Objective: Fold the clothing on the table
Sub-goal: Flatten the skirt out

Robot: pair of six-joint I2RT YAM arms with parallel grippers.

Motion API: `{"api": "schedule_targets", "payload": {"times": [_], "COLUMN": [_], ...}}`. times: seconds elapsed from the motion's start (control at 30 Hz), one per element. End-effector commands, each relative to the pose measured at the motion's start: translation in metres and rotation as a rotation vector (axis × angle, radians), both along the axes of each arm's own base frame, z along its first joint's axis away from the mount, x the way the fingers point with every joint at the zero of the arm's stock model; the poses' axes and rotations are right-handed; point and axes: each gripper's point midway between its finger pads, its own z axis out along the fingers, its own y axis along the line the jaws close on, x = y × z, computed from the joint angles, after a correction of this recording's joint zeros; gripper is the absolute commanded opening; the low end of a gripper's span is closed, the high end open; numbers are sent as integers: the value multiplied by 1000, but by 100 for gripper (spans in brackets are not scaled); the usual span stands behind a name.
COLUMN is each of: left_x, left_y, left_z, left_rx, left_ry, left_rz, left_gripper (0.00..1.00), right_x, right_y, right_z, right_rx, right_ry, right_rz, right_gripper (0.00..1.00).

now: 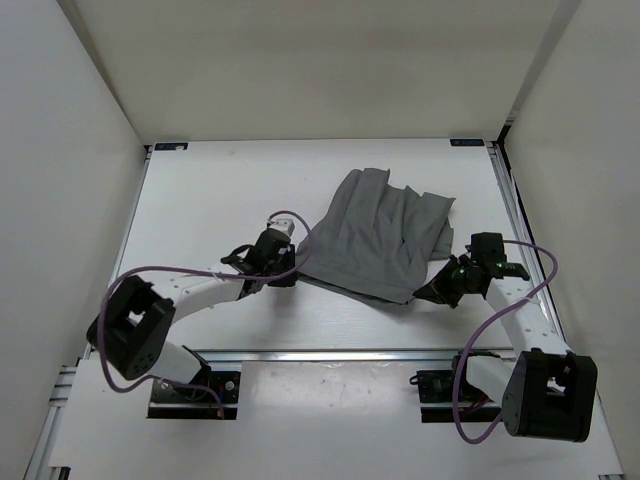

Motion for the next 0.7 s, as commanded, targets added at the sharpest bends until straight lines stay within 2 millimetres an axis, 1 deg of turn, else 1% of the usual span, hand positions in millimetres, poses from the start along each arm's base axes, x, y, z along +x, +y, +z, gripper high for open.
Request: {"api": "schedule_targets", "payload": {"times": [0.0, 0.03, 0.1, 0.17, 0.2, 0.23, 0.27, 0.3, 0.37, 0.43, 0.47, 0.5, 0.57, 0.6, 0.67], "left_x": [-17, -15, -10, 0, 1, 7, 16, 22, 35, 40, 47, 50, 53, 56, 57], "left_y": [-11, -5, 4, 12, 12, 17, 20, 25, 23, 20, 19, 17, 13, 11, 9], "left_z": [37, 36, 42, 45, 42, 41, 43, 39, 41, 33, 35, 31, 20, 22, 12], "left_rx": [-106, -118, -139, -161, -176, -199, -223, -227, -266, -290, -311, -334, -380, -400, -420], "left_ry": [36, 47, 40, 27, 40, 40, 32, 34, 20, 35, 19, 21, 76, 80, 109], "left_rz": [-60, -36, -5, 34, 36, 63, 89, 111, 121, 118, 123, 118, 107, 106, 97], "left_gripper": [39, 40, 43, 53, 53, 53, 53, 53, 53, 53, 53, 53, 54, 53, 53], "right_x": [-1, -1, 1, 2, 2, 2, 3, 1, 2, 2, 1, 3, 1, 1, 1], "right_y": [0, 2, 1, -1, -2, -2, -4, -5, -7, -8, -8, -8, -7, -7, -8], "right_z": [-3, -1, -2, 0, 0, 1, 1, 0, -1, 0, -2, 1, 0, 0, 0], "right_rx": [-2, -4, -16, -20, -21, -17, -25, -25, -28, -25, -32, -30, -25, -23, -21], "right_ry": [8, 4, 8, 7, 10, 11, 10, 17, 15, 15, 15, 7, 10, 12, 8], "right_rz": [-2, 10, 11, 11, 10, 9, 11, 6, 8, 6, 11, 7, 9, 12, 7], "right_gripper": [0, 0, 0, 0, 0, 0, 0, 0, 0, 0, 1, 0, 0, 0, 0]}}
